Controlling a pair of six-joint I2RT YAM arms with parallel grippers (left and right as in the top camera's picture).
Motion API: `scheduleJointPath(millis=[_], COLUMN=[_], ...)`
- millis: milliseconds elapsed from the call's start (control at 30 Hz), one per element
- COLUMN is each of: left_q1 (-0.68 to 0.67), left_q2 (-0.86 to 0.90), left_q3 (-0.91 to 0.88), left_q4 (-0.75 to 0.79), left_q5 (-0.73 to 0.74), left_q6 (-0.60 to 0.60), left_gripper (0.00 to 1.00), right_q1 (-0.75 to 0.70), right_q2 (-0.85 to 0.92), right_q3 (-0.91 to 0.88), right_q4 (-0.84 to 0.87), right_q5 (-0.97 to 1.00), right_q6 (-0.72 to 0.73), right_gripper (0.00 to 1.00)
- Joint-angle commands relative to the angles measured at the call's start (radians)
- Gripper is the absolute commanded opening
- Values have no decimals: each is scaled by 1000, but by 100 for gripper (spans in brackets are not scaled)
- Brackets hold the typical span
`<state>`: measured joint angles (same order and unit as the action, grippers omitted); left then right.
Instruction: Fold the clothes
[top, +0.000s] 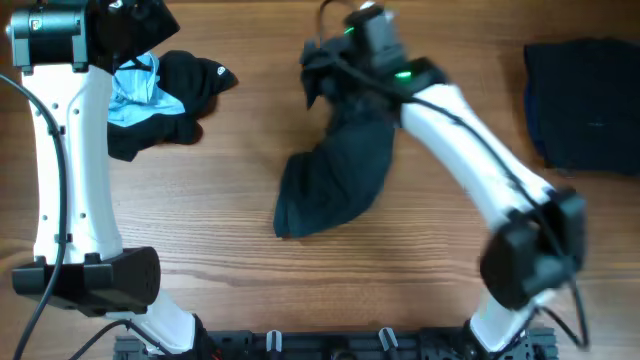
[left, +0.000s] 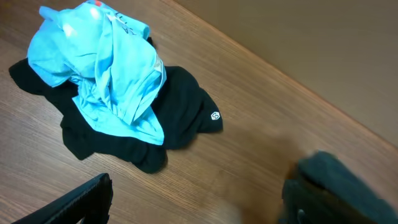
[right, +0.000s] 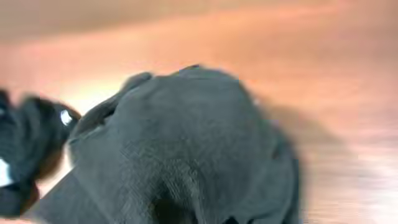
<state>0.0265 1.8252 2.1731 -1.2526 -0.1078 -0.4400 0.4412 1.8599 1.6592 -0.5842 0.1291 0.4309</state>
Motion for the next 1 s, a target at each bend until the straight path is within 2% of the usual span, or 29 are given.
scheduleJointPath(millis=[0, 67, 133, 233, 333, 400, 433, 533, 700, 967], left_q1=[-4, -20, -52, -121, -203, -274, -309, -362, -354, -357], left_q2=[-7, 2, 23, 57, 83, 102, 119, 168, 208, 210], left_q3=[6, 6, 6, 6, 6, 6, 6, 6, 6, 6], left_q4=[-2, -8, -22, -40, -48, -42, -33, 21, 138, 196], left_q5=[34, 125, 240, 453, 613, 627, 626, 615, 613, 758], left_q6=[-9, 39, 96, 256, 428, 502, 531, 537, 483, 484], left_gripper=[84, 81, 73, 71, 77, 87, 88, 88, 89, 90], right_q1=[-98, -145, -175, -181, -181, -181, -181, -181, -181, -181], right_q2=[-142, -174, -185, -183, -183, -184, -184, -185, -196, -207], right_q3=[11, 11, 11, 11, 11, 11, 11, 11, 11, 11], right_q4=[-20, -40, -67, -99, -107, -109, -112, -120, -143, -148], right_q5=[-96, -156, -198, -206, -212, -240, -252, -288, -314, -343], right_q6=[-66, -65, -64, -65, -63, -62, -61, -61, -64, -64], right_gripper=[4, 4, 4, 4, 4, 4, 4, 4, 4, 4])
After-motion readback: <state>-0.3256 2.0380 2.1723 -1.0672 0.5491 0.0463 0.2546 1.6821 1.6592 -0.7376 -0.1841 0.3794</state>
